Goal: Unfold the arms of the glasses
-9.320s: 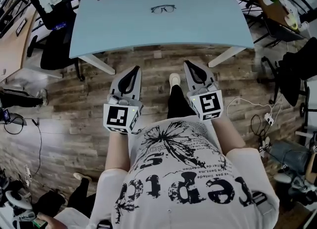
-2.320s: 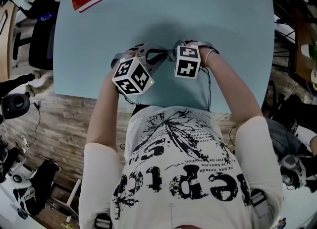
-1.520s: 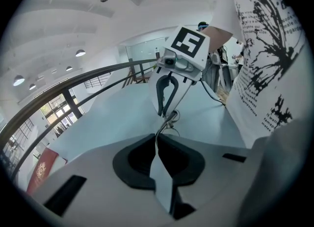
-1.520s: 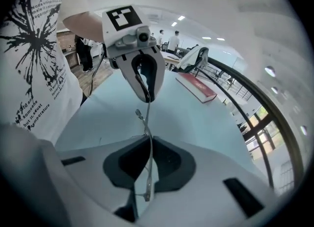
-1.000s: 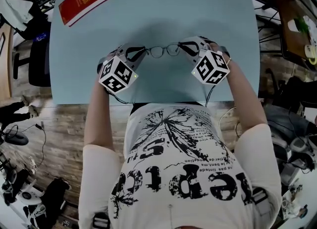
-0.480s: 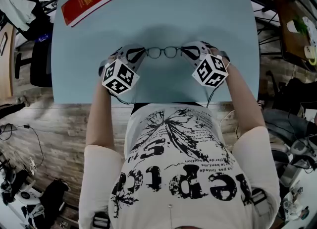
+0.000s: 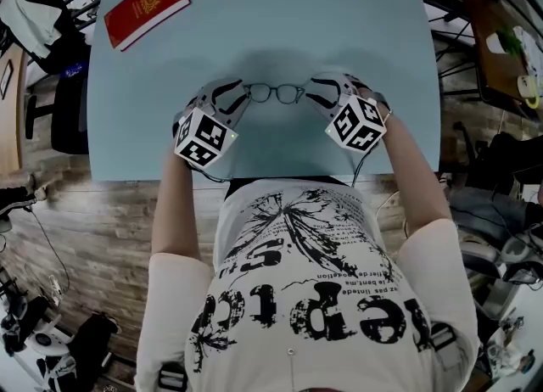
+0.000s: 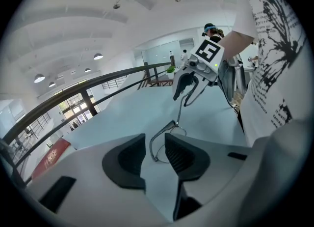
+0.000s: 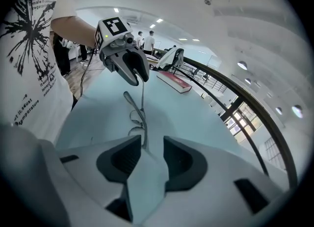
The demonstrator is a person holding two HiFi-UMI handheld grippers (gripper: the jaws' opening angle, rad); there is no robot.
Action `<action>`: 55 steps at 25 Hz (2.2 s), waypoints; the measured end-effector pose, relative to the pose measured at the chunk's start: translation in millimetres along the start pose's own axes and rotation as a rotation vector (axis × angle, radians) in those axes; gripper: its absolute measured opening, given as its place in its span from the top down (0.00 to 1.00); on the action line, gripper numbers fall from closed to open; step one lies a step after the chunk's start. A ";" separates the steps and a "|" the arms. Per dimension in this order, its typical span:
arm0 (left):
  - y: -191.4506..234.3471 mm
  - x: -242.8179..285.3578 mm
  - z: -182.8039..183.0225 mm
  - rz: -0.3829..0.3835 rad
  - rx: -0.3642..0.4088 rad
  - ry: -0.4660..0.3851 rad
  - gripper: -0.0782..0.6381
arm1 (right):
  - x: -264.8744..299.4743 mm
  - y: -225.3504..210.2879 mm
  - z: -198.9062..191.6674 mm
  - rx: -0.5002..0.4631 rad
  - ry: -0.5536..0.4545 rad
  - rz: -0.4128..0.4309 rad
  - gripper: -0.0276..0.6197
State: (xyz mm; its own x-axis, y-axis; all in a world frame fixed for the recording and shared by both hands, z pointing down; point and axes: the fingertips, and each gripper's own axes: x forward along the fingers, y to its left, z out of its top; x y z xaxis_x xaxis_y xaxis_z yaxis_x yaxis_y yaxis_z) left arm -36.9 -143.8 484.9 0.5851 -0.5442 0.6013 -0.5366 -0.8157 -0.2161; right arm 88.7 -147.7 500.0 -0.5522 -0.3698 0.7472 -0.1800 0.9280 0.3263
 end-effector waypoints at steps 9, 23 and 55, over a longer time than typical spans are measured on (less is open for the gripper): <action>-7.0 -41.3 16.6 0.143 -0.115 -0.139 0.71 | -40.7 -2.2 12.5 0.216 -0.133 -0.107 0.77; 10.8 -132.4 116.2 0.454 -0.208 -0.485 0.86 | -134.9 -27.9 83.1 0.442 -0.528 -0.456 0.94; 15.1 -143.2 123.7 0.524 -0.302 -0.534 0.87 | -156.9 -31.7 86.4 0.441 -0.604 -0.586 0.95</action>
State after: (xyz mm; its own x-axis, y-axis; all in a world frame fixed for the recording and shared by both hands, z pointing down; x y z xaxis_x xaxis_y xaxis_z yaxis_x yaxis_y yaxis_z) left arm -53.6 -102.4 300.4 0.3829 -0.9237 0.0140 -0.9181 -0.3822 -0.1047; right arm 110.6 -115.1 322.5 -0.5823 -0.8102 0.0677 -0.7847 0.5819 0.2138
